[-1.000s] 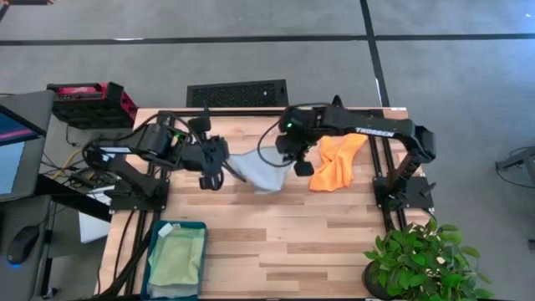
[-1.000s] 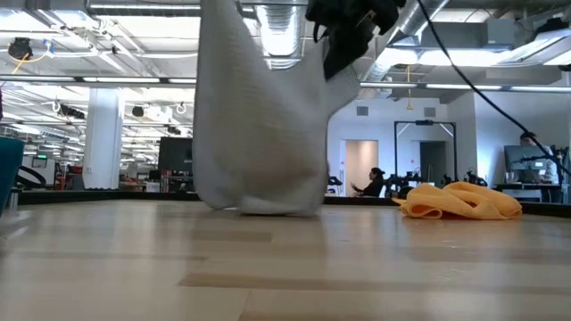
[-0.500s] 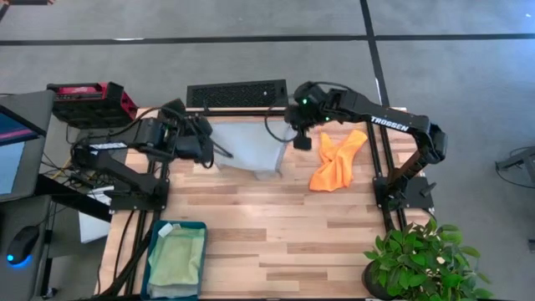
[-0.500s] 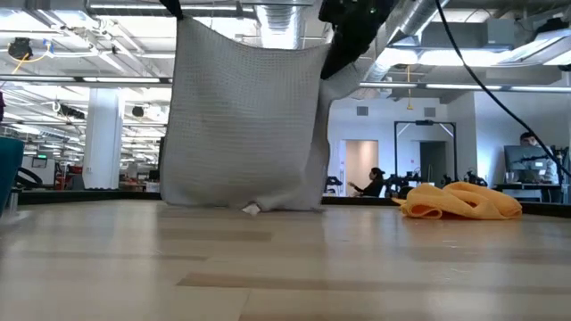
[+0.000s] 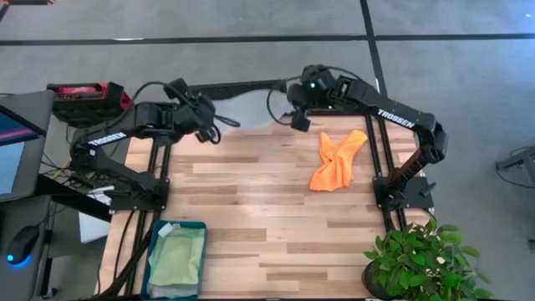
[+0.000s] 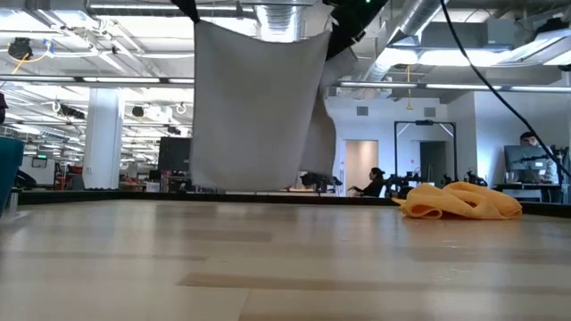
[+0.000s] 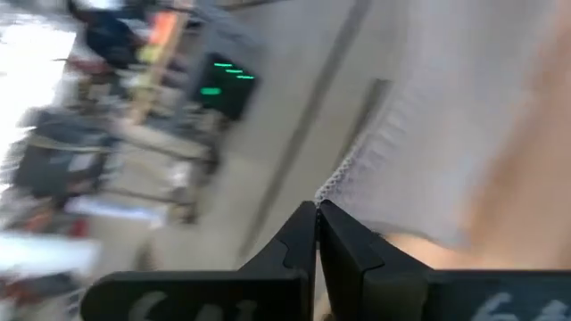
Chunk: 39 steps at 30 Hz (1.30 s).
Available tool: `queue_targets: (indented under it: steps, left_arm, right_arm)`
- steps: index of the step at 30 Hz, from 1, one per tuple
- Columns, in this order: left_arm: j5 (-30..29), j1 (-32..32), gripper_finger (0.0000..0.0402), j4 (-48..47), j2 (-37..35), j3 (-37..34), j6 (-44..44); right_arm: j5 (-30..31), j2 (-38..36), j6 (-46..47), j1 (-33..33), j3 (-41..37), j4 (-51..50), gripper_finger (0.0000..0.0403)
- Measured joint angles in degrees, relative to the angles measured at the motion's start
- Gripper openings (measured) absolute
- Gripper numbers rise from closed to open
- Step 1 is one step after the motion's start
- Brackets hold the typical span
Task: Fold microfiber towels
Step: Fold the gray microfiber towel
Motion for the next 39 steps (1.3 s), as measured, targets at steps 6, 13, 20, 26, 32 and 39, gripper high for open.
queue_targets:
  steps: [6,13,20,26,32,39]
  left_arm:
    - [12.38,-1.72,0.0000,-3.71,-0.12,-6.40,-7.00]
    - [19.72,-7.41,0.0000,-4.36,-0.13,-17.89,-16.67]
    - [27.51,-14.25,0.0000,-1.87,-0.16,-26.01,-26.98]
    - [35.88,-20.06,0.0000,6.57,-0.16,-32.19,-32.61]
    - [42.72,-24.79,0.0000,17.93,-0.16,-39.23,-36.96]
    - [47.37,-28.12,0.0000,23.66,-0.13,-43.41,-40.07]
  right_arm:
    - [-4.38,2.40,5.91,2.84,-0.46,-12.93,0.0011]
    - [-6.91,3.32,10.23,8.50,-8.39,-14.05,0.0012]
    - [-7.59,3.07,14.97,15.79,-19.12,-7.24,0.0013]
    - [-12.27,3.10,21.73,22.43,-27.52,3.01,0.0014]
    - [-14.56,3.09,28.19,29.02,-33.48,9.00,0.0014]
    - [-14.79,3.10,33.98,35.00,-37.64,12.06,0.0015]
